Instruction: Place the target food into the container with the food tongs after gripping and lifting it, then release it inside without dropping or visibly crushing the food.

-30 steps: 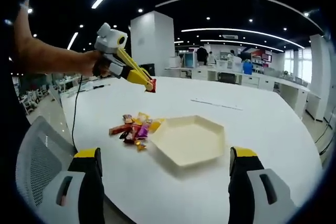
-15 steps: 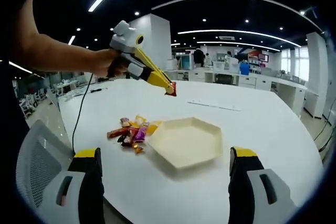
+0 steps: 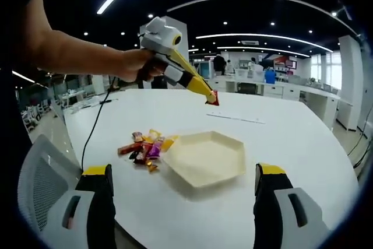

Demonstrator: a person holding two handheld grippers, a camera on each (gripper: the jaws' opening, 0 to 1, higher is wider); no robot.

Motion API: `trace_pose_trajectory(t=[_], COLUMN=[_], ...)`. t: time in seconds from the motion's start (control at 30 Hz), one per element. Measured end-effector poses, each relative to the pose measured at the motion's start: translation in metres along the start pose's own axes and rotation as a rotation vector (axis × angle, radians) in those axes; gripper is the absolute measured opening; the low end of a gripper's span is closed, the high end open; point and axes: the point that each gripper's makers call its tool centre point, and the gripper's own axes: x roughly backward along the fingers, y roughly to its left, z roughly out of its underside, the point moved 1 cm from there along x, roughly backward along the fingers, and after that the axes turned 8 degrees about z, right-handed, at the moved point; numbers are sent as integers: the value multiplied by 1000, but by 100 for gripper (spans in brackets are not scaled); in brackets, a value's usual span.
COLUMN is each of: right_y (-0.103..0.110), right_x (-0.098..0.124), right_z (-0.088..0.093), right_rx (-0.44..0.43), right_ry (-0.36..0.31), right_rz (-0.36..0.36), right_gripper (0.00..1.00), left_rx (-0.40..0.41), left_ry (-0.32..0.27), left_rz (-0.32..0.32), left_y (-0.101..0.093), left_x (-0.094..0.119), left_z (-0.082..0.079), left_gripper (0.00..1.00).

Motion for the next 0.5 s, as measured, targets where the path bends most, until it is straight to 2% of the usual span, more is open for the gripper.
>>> trace_pose_trajectory(t=[0.3, 0.5], right_y=[0, 0], right_x=[0, -1], right_z=[1, 1], right_rx=[-4, -4], right_ry=[3, 8], right_rz=[-4, -5], right_gripper=[99, 99], left_rx=[-10, -12], left_ry=[1, -11], left_rz=[17, 17], left_y=[-5, -5], left_x=[-3, 1], left_z=[10, 9], left_gripper=[20, 21])
